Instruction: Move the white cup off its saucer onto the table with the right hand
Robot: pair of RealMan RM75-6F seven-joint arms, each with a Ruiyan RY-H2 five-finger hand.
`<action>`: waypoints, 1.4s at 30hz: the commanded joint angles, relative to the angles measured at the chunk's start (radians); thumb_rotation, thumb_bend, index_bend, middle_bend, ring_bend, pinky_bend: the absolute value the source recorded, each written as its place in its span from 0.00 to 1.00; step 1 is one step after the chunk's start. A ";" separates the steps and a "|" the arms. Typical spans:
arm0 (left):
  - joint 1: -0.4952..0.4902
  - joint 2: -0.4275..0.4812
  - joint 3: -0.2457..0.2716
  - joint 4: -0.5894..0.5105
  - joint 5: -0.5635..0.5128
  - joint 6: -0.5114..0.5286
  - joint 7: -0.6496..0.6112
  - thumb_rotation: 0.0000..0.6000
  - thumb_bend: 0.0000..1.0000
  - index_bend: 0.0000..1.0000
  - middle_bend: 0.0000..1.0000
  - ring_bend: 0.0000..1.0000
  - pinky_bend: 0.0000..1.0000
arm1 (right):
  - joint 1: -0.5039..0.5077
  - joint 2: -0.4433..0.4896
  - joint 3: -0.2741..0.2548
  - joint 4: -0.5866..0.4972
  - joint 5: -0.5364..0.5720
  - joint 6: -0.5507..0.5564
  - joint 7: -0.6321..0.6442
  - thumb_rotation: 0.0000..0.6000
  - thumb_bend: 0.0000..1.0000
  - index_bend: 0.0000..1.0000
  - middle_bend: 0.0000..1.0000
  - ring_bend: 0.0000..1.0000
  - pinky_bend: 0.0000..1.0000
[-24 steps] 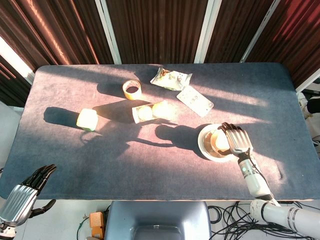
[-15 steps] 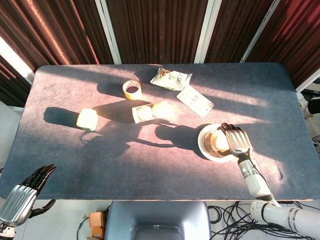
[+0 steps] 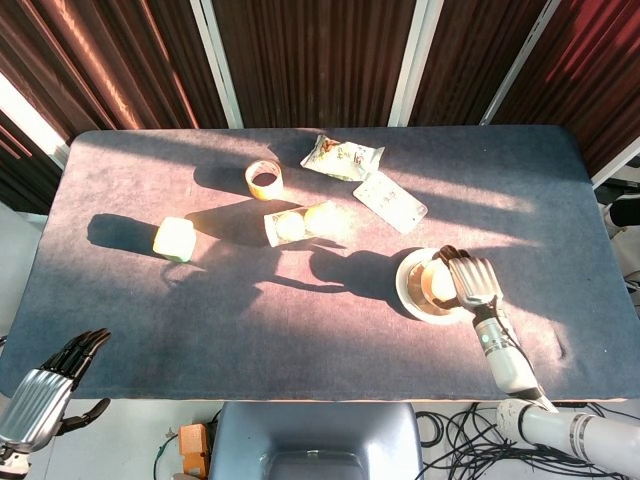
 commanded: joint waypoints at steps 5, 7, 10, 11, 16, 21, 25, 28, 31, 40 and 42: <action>0.000 0.001 0.000 0.001 -0.002 -0.002 -0.005 1.00 0.22 0.00 0.08 0.11 0.37 | -0.001 -0.012 0.002 0.012 -0.003 0.008 -0.002 1.00 0.13 0.36 0.26 0.31 0.61; 0.000 0.002 0.000 0.001 -0.003 -0.001 -0.007 1.00 0.22 0.00 0.08 0.11 0.37 | -0.004 -0.010 0.004 0.008 -0.009 0.011 0.005 1.00 0.13 0.37 0.27 0.32 0.61; 0.000 0.002 -0.001 0.001 -0.004 -0.001 -0.009 1.00 0.22 0.00 0.08 0.11 0.37 | -0.013 0.003 0.011 -0.017 -0.033 0.029 0.027 1.00 0.13 0.38 0.27 0.32 0.61; 0.000 0.003 0.000 0.001 -0.004 -0.001 -0.009 1.00 0.22 0.00 0.08 0.11 0.37 | -0.017 0.008 0.012 -0.027 -0.042 0.038 0.033 1.00 0.13 0.38 0.28 0.33 0.61; 0.000 0.003 0.000 -0.001 -0.004 -0.003 -0.007 1.00 0.22 0.00 0.08 0.10 0.37 | -0.049 0.047 0.024 -0.138 -0.146 0.145 0.051 1.00 0.13 0.38 0.28 0.33 0.61; 0.001 0.003 0.001 -0.004 -0.002 -0.004 0.001 1.00 0.22 0.00 0.08 0.11 0.37 | -0.060 0.092 0.031 -0.274 -0.202 0.184 0.043 1.00 0.13 0.38 0.28 0.33 0.61; 0.001 0.002 0.003 -0.007 0.000 -0.007 0.007 1.00 0.22 0.00 0.08 0.11 0.37 | -0.043 0.086 0.040 -0.329 -0.221 0.167 0.048 1.00 0.13 0.38 0.28 0.33 0.62; 0.001 0.003 0.003 -0.008 0.001 -0.007 0.009 1.00 0.22 0.00 0.08 0.11 0.37 | -0.019 0.053 0.045 -0.336 -0.221 0.136 0.050 1.00 0.13 0.38 0.28 0.33 0.62; 0.002 0.003 0.003 -0.007 0.001 -0.005 0.007 1.00 0.22 0.00 0.08 0.11 0.37 | 0.006 -0.004 0.044 -0.308 -0.223 0.118 0.038 1.00 0.13 0.38 0.28 0.33 0.62; 0.004 0.008 0.004 -0.003 -0.001 -0.001 -0.008 1.00 0.22 0.00 0.08 0.11 0.37 | 0.060 -0.202 0.021 -0.141 -0.225 0.055 0.062 1.00 0.13 0.38 0.28 0.33 0.62; 0.004 0.008 0.004 -0.003 -0.001 -0.001 -0.009 1.00 0.22 0.00 0.08 0.11 0.37 | 0.064 -0.235 0.014 -0.102 -0.229 0.047 0.070 1.00 0.14 0.38 0.28 0.33 0.62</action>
